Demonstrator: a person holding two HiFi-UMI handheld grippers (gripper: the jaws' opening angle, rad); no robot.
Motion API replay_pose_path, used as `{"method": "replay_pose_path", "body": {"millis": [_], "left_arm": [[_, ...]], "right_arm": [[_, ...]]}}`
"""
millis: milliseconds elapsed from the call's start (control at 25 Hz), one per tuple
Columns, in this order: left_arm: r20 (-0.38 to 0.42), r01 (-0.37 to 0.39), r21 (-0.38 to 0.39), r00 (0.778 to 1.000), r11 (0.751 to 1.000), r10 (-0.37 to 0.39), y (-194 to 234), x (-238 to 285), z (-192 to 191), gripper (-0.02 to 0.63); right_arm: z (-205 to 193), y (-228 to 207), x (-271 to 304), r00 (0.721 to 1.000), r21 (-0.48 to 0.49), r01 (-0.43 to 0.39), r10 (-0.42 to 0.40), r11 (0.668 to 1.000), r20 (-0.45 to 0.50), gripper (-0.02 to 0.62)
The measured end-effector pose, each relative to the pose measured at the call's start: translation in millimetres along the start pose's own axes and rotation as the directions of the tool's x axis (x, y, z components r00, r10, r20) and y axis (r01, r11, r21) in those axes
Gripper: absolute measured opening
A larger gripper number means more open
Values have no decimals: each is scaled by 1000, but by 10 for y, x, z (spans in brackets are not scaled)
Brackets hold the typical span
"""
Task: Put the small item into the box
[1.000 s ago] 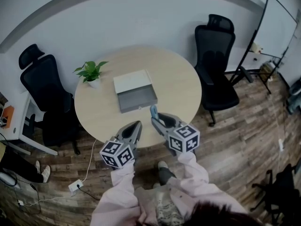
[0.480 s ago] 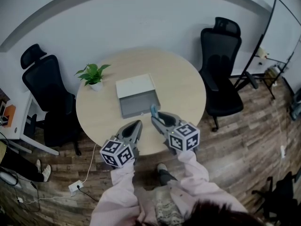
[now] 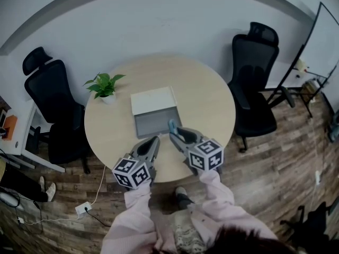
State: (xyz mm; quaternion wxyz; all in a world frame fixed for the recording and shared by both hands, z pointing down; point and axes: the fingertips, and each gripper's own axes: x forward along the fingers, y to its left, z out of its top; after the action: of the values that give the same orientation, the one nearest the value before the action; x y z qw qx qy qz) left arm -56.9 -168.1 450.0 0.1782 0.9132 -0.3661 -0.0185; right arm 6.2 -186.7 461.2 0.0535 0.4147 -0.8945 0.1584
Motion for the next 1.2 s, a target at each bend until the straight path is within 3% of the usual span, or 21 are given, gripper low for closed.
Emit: {"method": "replay_pose_path", "body": {"millis": [840,1200], "left_arm": [[-11,-49,-23,999,999,49,282,455,50,11],[5,-90,-44,996,995,90,484,645,98,11]], "right_arm": [[64,-439,388,995,7,-69,70,998,-75,129],[102,-572,643,982,-8,-148,146,989,-117,129]]}}
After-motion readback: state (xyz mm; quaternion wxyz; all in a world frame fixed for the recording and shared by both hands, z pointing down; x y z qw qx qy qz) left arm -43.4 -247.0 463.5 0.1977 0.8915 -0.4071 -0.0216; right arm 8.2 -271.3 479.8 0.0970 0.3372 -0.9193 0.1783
